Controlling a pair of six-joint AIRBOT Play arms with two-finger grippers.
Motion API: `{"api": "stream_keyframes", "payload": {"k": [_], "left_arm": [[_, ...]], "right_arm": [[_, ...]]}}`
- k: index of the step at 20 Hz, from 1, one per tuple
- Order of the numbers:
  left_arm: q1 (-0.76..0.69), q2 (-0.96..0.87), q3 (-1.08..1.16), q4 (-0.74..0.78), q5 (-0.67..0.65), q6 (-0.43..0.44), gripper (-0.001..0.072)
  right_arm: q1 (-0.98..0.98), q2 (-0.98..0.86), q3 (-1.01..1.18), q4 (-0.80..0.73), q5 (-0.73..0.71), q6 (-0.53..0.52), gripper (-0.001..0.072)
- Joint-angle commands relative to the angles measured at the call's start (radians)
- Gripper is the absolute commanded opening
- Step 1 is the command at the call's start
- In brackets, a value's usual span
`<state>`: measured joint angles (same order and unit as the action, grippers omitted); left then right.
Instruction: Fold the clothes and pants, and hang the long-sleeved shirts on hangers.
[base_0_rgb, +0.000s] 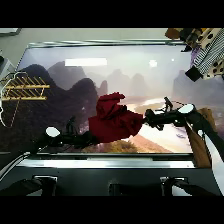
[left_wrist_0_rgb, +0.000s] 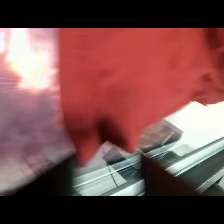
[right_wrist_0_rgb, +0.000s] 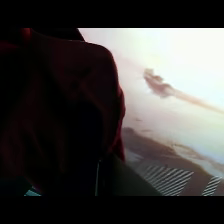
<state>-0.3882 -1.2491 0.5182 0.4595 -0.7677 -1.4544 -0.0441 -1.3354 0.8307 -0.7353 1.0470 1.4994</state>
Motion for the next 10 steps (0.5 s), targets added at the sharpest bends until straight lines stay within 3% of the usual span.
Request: {"api": "stream_keyframes", "payload": {"k": [1,3,8,10], "left_arm": [[-0.01,-0.003,0.013,-0.066,-0.002,0.081,0.0159],[-0.01,0.0,0.066,-0.067,-0.021,0.126,0.0014],[0.042,0.035,0.284,-0.018,-0.053,0.134,0.0012],[0.099,0.068,0.401,0.082,-0.098,0.082,0.0012]], "right_arm": [[0.001,0.037,0.0,0.001,0.005,0.0,0.0027],[0.001,0.074,0.0,0.002,0.005,-0.017,0.0027],[0.001,0.265,0.064,-0.001,-0.041,-0.132,0.0026],[0.001,0.345,0.145,-0.02,-0.078,-0.148,0.0026]]}}
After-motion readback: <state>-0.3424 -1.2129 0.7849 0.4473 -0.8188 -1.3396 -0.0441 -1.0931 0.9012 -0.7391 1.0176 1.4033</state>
